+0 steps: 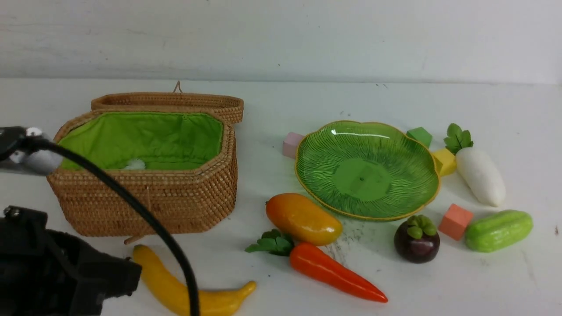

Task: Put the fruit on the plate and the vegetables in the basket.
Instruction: Use the left arm to grab a banana and put it into the right plate

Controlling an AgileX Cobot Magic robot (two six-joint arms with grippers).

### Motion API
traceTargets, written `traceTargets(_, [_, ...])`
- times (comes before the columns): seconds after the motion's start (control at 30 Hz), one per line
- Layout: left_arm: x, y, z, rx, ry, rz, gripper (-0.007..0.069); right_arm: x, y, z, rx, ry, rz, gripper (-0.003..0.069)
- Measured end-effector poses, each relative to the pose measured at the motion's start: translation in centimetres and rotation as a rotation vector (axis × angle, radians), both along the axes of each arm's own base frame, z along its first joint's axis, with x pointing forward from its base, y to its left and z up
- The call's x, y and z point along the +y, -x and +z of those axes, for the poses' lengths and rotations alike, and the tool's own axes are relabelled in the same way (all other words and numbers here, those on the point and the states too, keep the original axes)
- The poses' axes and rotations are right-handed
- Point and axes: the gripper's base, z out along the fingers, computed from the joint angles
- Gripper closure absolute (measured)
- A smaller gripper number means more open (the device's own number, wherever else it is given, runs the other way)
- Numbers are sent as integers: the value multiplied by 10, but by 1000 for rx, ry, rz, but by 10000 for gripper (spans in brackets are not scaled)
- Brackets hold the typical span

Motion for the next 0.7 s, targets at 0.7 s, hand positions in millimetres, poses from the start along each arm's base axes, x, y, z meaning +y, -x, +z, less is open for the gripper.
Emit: traceTargets(0.7, [-69,-77,-80,-81,-586,-760,479,0,32,57,-220,162,392,446])
